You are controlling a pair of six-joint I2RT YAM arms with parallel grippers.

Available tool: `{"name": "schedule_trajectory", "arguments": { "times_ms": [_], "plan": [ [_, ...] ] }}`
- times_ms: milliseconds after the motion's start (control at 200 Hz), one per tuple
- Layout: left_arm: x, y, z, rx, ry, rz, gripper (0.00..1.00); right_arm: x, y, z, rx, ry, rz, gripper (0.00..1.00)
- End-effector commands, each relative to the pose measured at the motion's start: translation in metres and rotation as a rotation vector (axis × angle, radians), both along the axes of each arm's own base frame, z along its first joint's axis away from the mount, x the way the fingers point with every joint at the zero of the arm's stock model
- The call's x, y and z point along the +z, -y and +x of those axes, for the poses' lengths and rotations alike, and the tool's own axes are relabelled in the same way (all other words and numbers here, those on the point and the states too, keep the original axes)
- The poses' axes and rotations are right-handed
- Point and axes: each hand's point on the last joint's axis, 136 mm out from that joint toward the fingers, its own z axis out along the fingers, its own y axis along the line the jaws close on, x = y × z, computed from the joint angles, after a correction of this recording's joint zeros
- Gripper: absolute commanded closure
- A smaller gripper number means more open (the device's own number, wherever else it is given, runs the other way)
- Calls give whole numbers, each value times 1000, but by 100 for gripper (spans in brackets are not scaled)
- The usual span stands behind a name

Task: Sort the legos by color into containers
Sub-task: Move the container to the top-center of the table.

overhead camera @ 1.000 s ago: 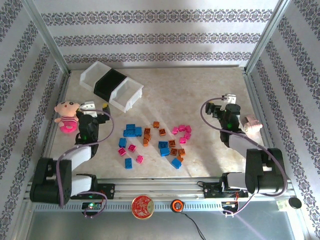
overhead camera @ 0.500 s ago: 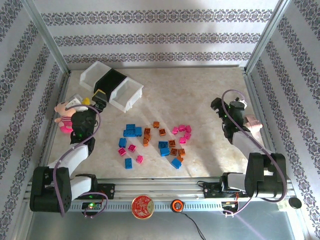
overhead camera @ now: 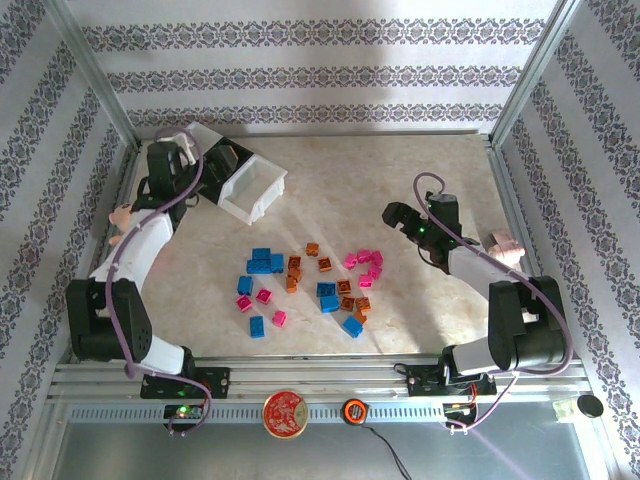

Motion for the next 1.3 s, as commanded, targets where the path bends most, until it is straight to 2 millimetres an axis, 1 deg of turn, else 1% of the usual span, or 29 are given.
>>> {"name": "schedule_trajectory", "arguments": {
  "times_ms": [0, 60, 210, 260, 370, 570, 670, 810, 894, 969, 1039, 1129, 1194, 1294],
  "plan": [
    [-74, -18, -23, -20, -357, 265, 6, 8, -8, 5, 44, 9, -19, 2],
    [-85, -21, -14, -39, -420, 331, 8, 8, -9, 4, 50, 4, -26, 2],
    [-112, -10, 6, -147, -524, 503, 14, 8, -9, 1, 63, 0, -35, 2],
    [-118, -7, 12, -171, -540, 557, 15, 8, -9, 0, 67, -2, -42, 2],
    [-126, -7, 26, -189, -537, 604, 16, 9, -8, -2, 77, -10, -60, 2],
    [-138, -11, 50, -183, -553, 648, 26, 12, -6, -5, 76, -8, -72, 2],
    [-142, -11, 60, -176, -552, 679, 28, 13, -7, -6, 81, -9, -69, 2],
    [-151, -8, 69, -205, -564, 766, 28, 16, -7, -7, 80, -10, -67, 2],
    [-164, -12, 70, -214, -617, 822, 35, 19, -7, -7, 78, -2, -69, 2],
    [-168, -11, 72, -212, -629, 814, 41, 23, -5, -7, 75, 4, -74, 2],
    [-168, -4, 72, -219, -634, 785, 48, 25, -4, -7, 71, 8, -77, 2],
    [-164, 15, 70, -238, -626, 774, 59, 25, -5, -7, 74, 8, -74, 2],
    [-161, 36, 65, -266, -622, 745, 65, 24, -6, -7, 77, 4, -73, 2],
    [-156, 77, 55, -305, -615, 674, 74, 21, -8, -6, 75, -8, -69, 2]
  ]
}}
